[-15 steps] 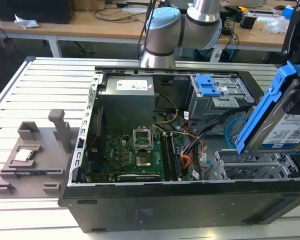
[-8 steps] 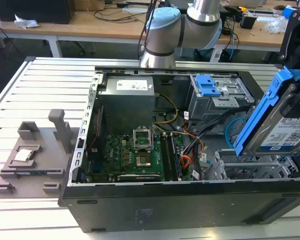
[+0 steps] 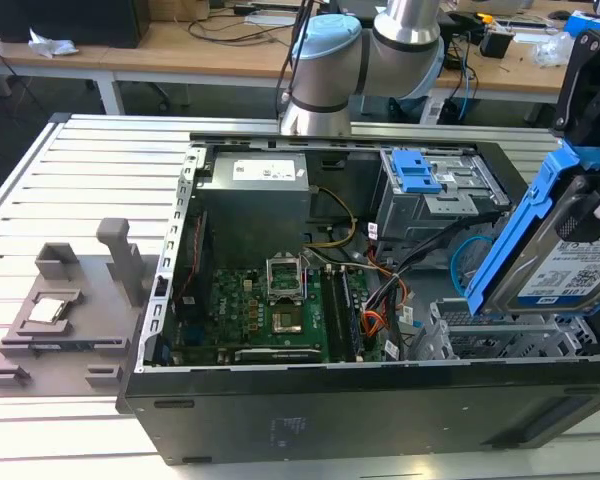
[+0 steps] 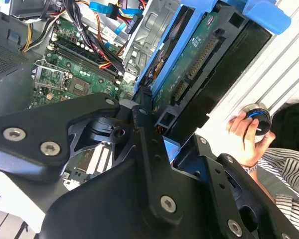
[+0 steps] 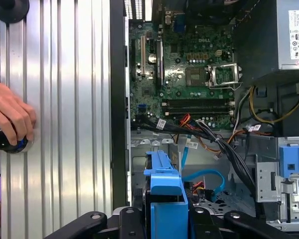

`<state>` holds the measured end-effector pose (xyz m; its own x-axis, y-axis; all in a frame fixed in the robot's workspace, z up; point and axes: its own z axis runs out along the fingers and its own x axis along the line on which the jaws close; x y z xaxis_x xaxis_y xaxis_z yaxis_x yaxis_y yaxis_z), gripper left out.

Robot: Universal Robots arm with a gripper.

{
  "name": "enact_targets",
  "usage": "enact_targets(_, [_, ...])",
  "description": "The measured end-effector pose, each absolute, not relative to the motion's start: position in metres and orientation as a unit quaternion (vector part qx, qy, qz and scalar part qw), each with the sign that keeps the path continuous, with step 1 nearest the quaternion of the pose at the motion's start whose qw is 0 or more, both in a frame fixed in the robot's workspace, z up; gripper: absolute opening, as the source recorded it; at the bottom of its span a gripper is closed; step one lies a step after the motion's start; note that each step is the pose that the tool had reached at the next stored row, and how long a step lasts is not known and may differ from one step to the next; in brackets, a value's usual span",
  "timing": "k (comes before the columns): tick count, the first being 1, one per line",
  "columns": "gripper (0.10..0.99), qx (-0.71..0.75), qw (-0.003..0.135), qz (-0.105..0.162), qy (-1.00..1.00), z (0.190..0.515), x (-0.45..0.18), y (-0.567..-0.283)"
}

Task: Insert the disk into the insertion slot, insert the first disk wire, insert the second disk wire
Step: 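Insert the disk into the insertion slot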

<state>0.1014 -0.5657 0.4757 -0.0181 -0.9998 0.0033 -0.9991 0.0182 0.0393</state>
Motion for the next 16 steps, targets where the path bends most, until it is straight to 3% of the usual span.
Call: enact_targets(16, [0.365,0.701,0.015,-0.013,-0.713,0.470,0.095,-0.548])
